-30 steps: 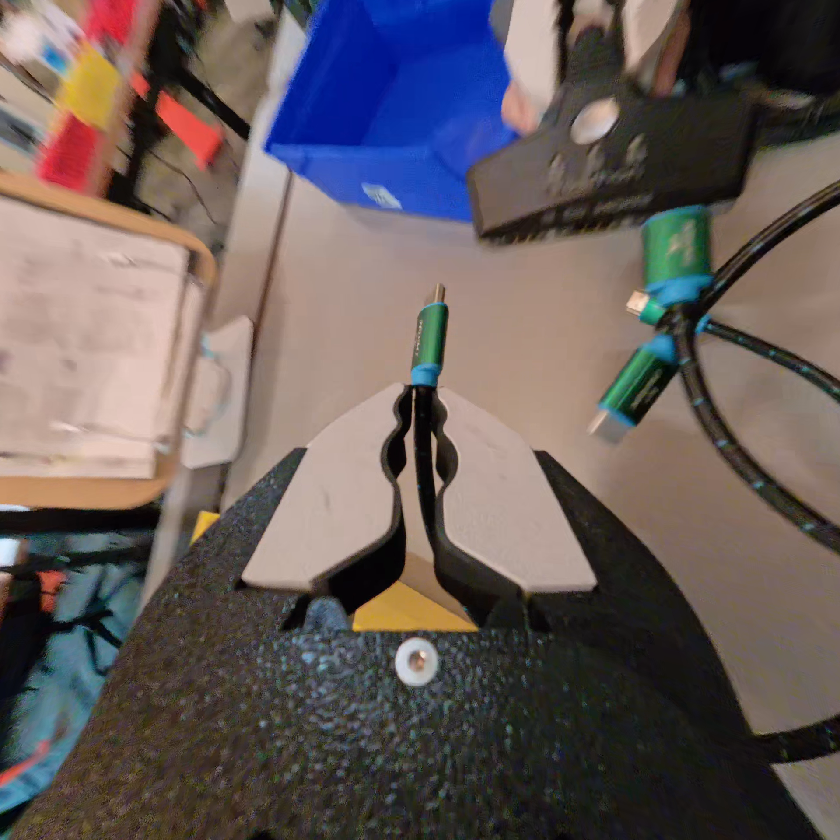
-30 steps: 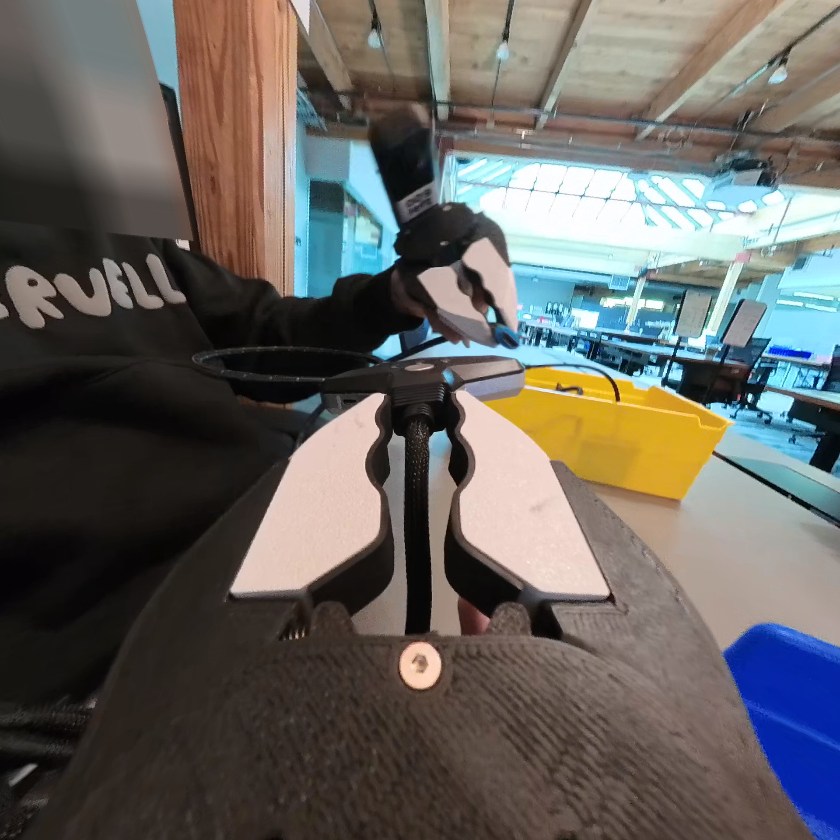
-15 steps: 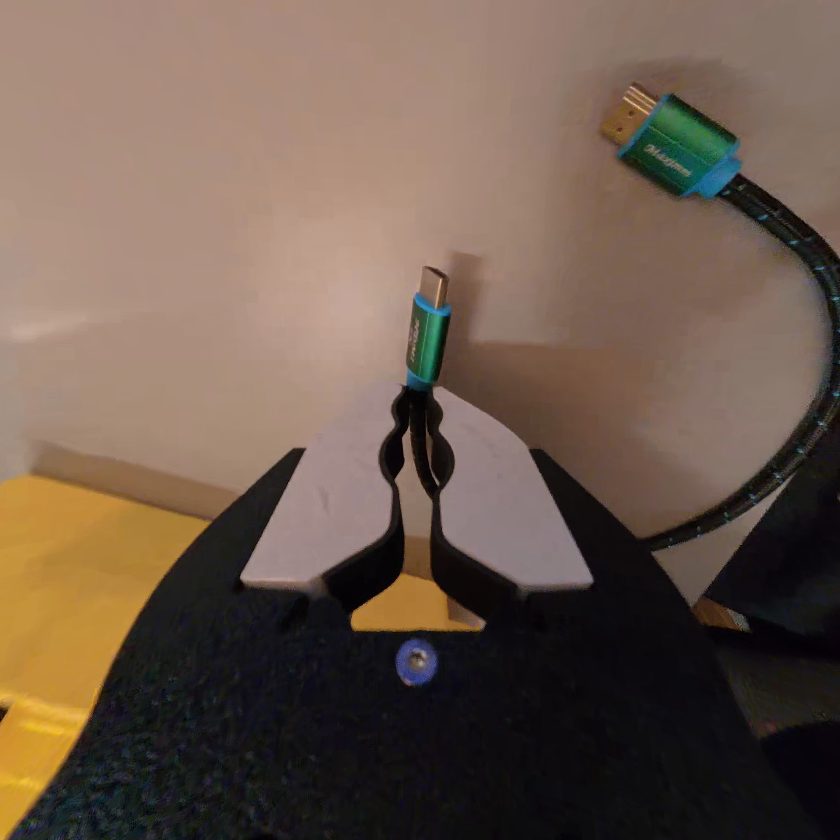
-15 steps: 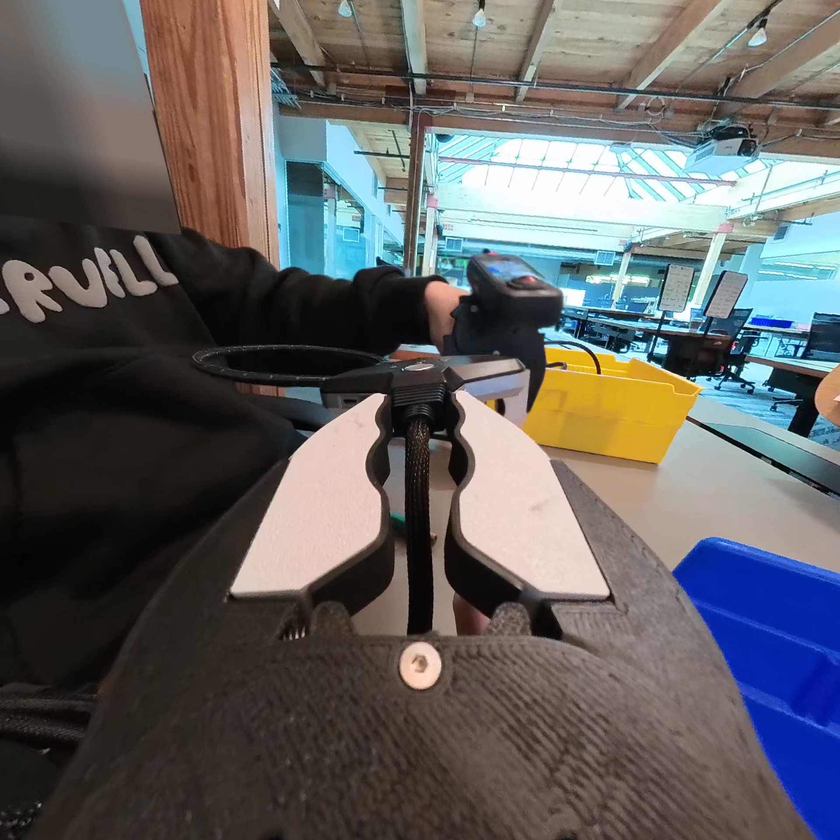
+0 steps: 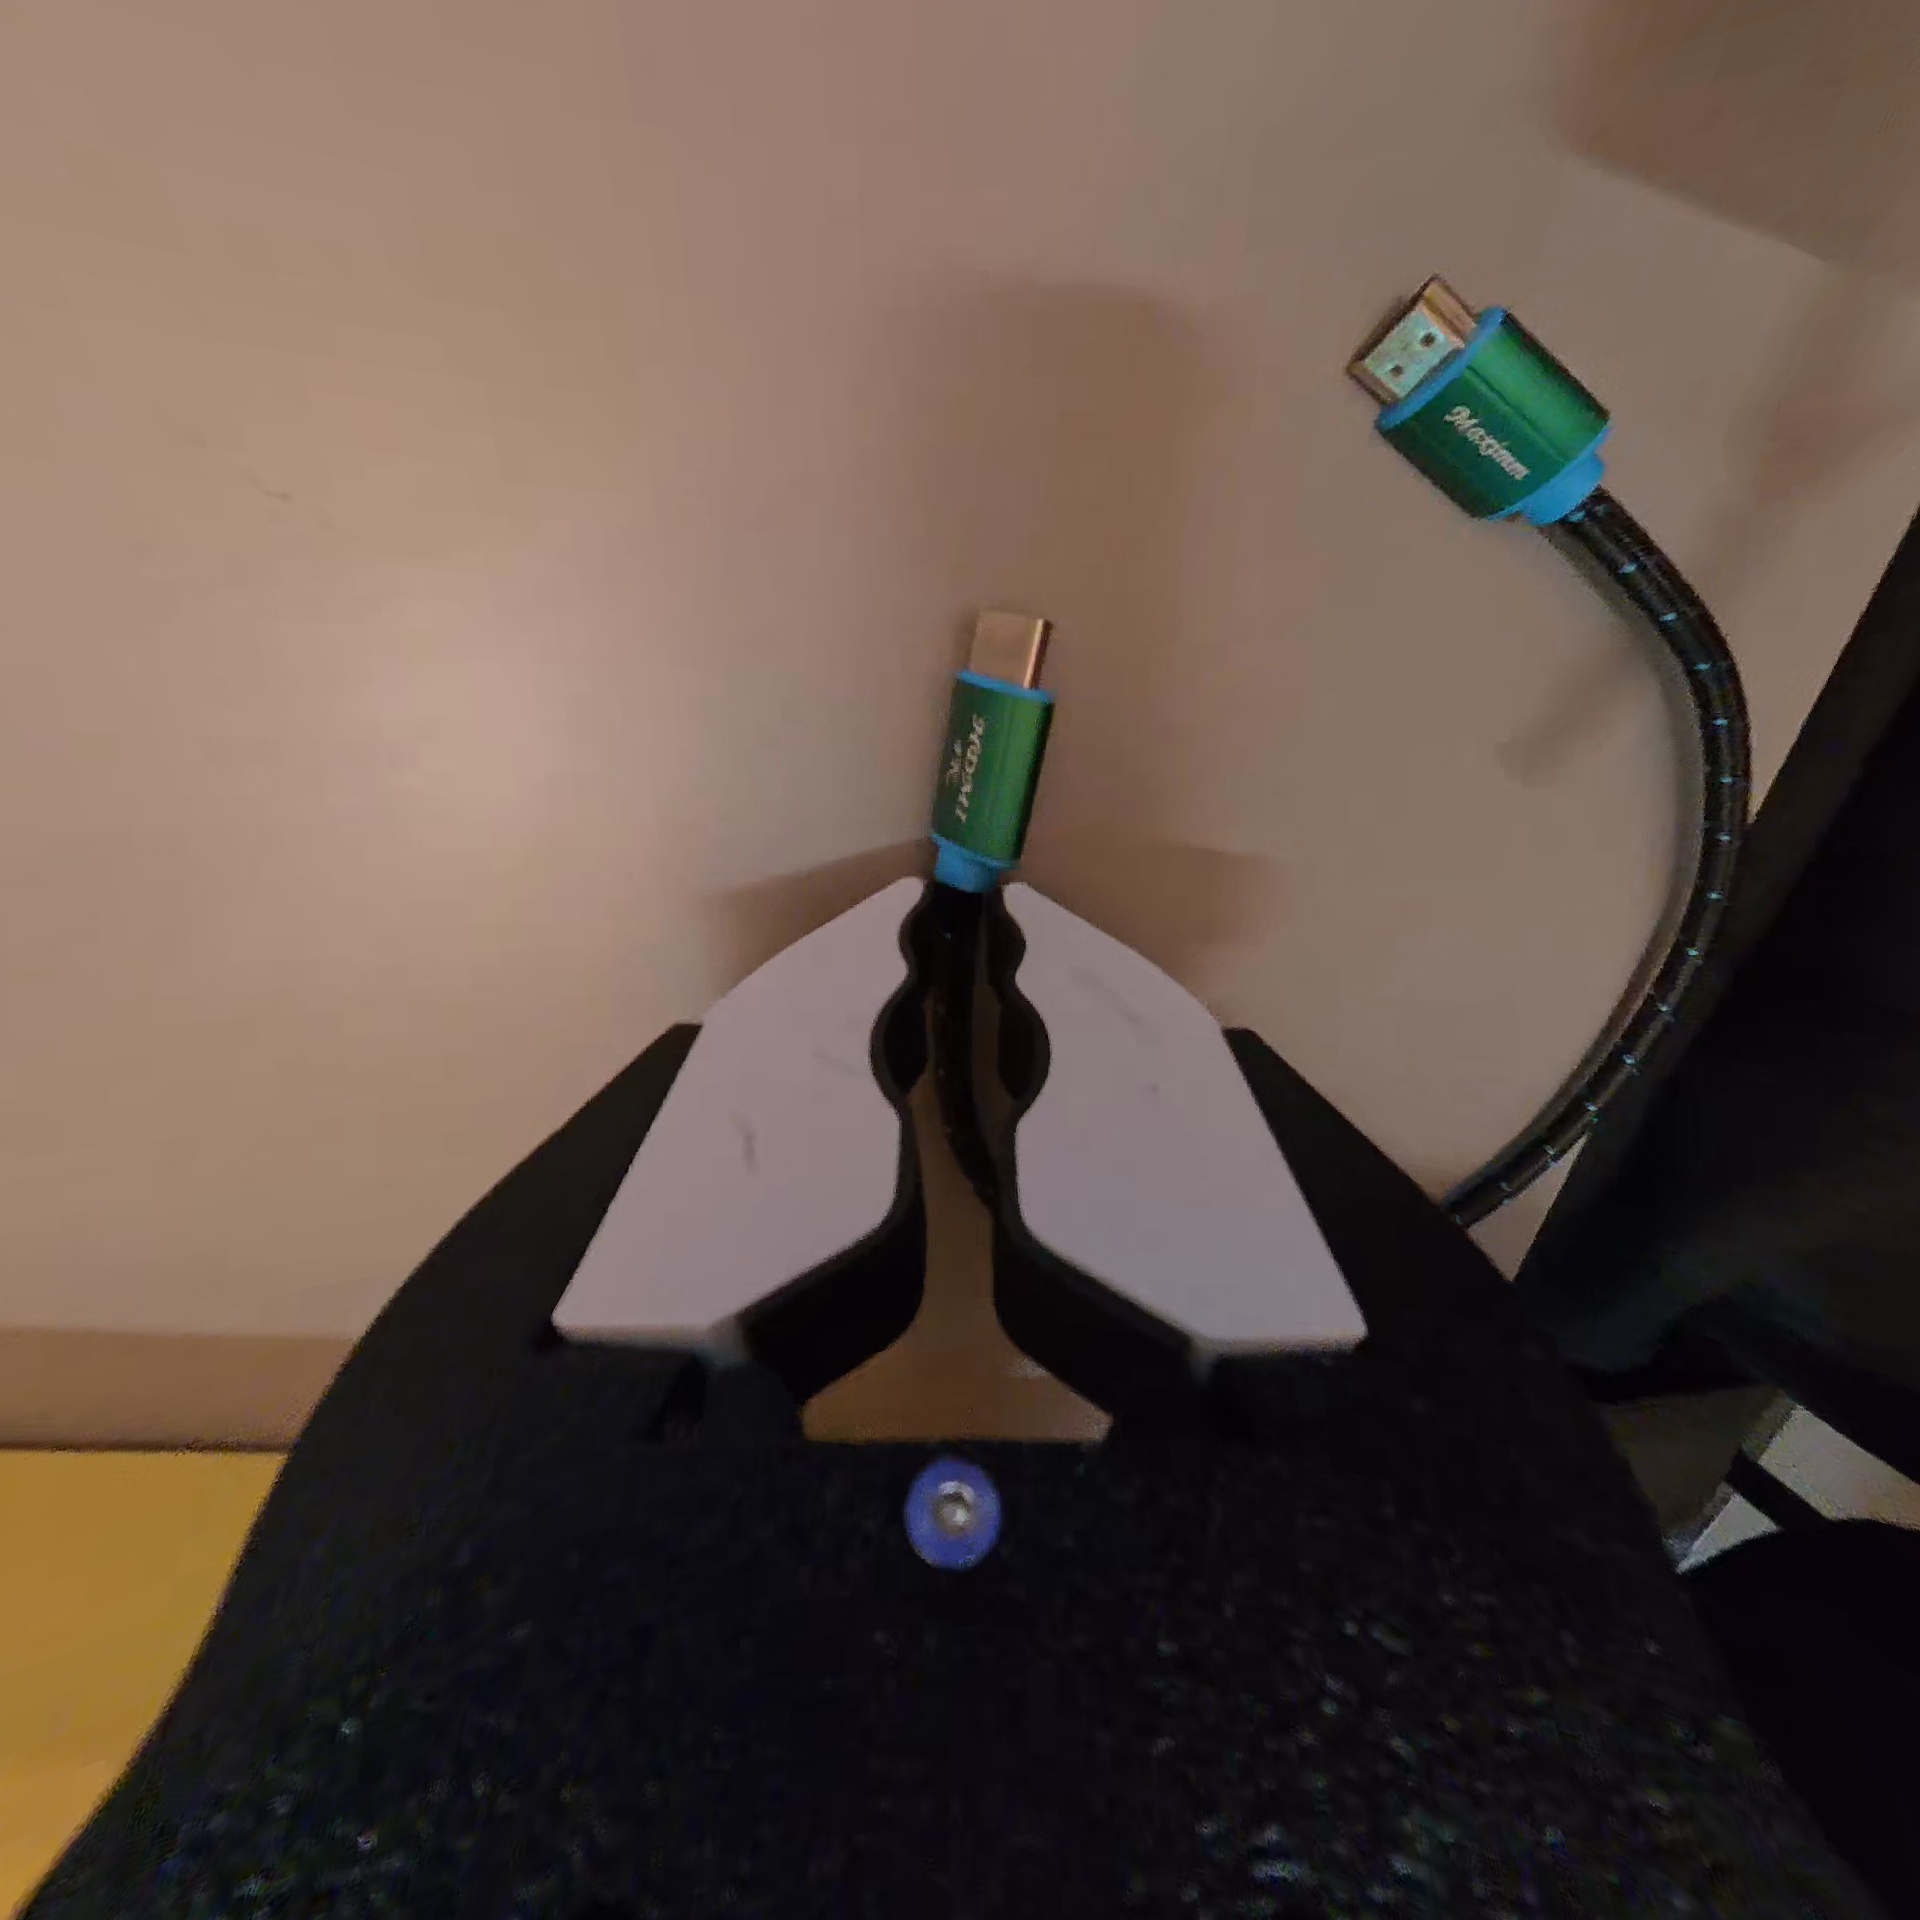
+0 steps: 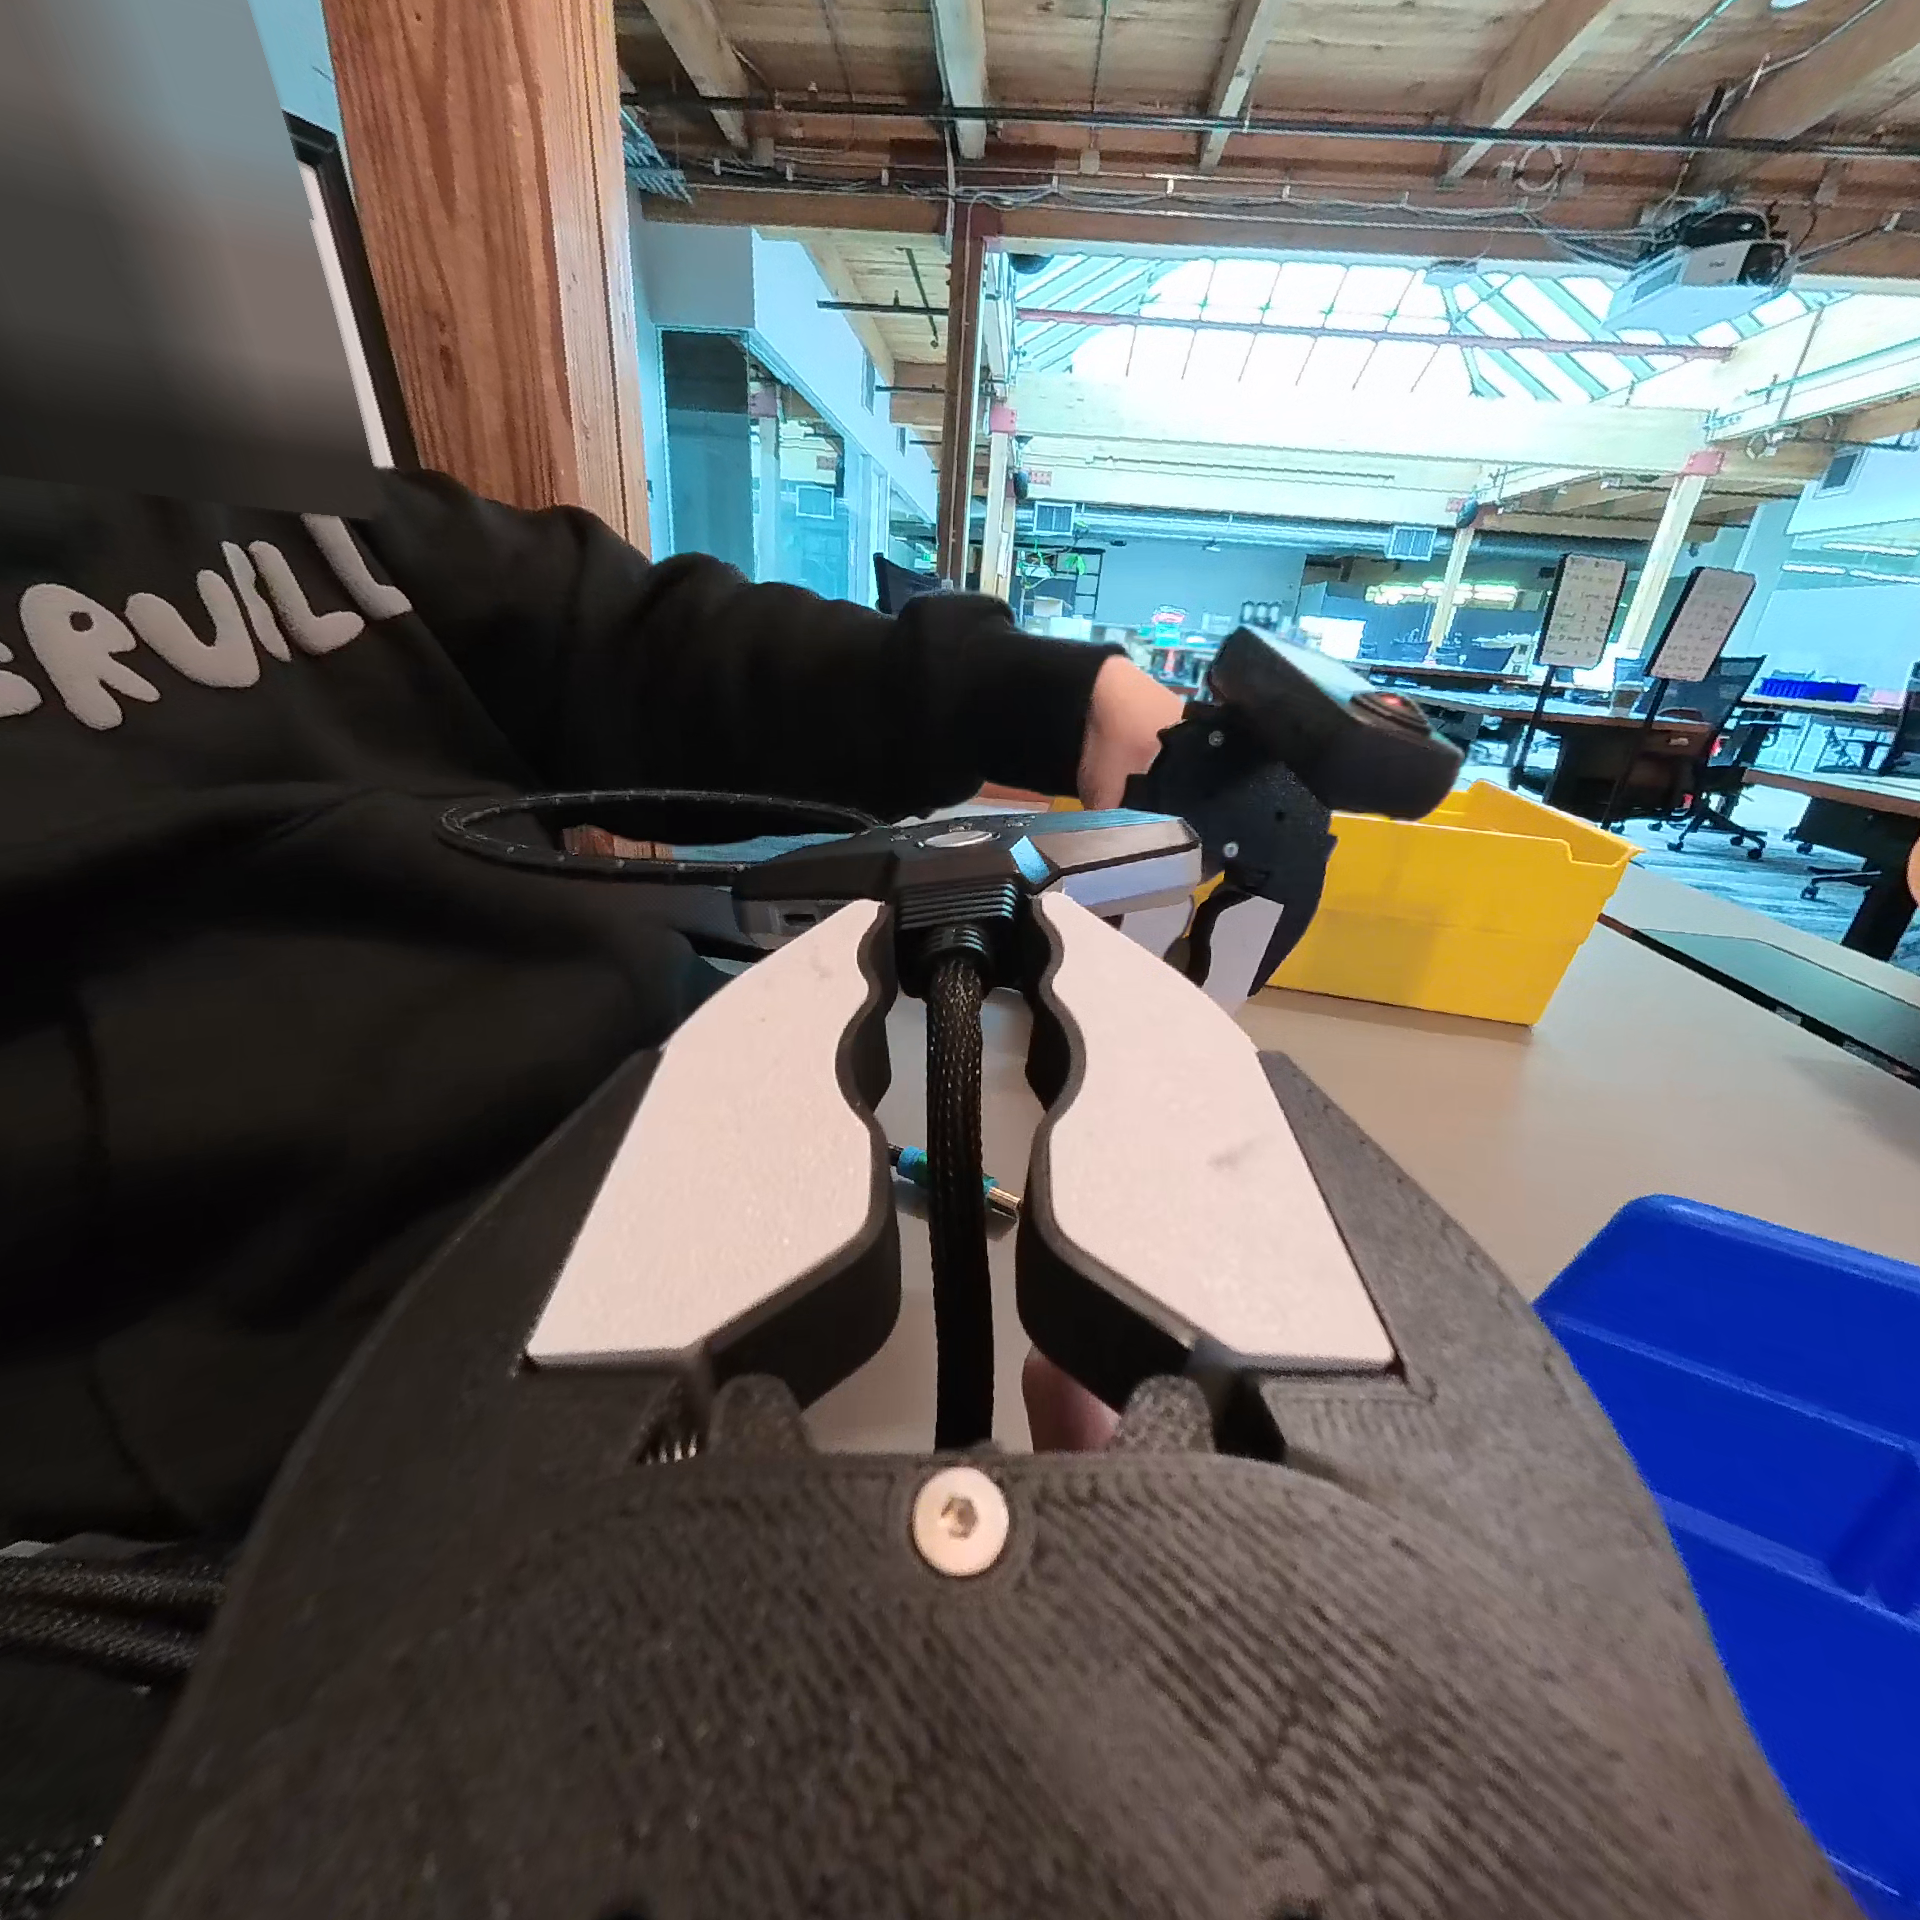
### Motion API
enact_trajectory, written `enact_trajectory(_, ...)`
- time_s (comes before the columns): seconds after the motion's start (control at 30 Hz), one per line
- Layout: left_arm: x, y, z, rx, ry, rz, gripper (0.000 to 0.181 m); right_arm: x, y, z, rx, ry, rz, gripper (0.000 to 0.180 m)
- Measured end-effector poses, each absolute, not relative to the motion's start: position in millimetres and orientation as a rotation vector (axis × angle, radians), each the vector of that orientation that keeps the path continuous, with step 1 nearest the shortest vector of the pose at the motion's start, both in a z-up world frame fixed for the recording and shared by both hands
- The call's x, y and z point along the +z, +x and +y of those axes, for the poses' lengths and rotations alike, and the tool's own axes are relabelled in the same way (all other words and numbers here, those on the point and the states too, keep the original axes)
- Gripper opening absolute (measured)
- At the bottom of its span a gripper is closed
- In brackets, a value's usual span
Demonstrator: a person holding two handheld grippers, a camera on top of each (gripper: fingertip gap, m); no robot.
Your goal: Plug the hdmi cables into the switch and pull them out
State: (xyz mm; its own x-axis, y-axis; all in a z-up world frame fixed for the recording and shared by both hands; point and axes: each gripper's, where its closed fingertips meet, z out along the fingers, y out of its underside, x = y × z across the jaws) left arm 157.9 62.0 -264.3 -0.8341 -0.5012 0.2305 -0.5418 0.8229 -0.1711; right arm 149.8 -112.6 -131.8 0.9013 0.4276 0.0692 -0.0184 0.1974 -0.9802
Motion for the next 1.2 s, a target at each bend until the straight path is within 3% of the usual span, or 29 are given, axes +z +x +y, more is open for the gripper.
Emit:
enact_trajectory(0.13,-265,158,62,0.370,0.788,-2.869,0.006,-129,153,-113,0.303,-1.333,-0.340,0.022)
enact_trajectory(0.27,-259,175,68,0.276,0.675,-3.271,0.006,-121,157,-112,0.304,-1.283,-0.303,0.022)
enact_trajectory(0.5,-138,179,60,0.696,0.600,-3.867,0.006,-105,155,-105,0.326,-1.159,-0.299,0.023)
enact_trajectory(0.67,-84,161,51,0.539,0.415,-4.149,0.006,-103,151,-99,0.289,-1.143,-0.315,0.023)
enact_trajectory(0.83,-79,154,36,0.297,0.275,-4.285,0.006,-98,146,-97,0.290,-1.091,-0.339,0.023)
enact_trajectory(1.2,-94,147,24,0.356,0.353,-4.141,0.006,-100,147,-88,0.267,-1.123,-0.323,0.023)
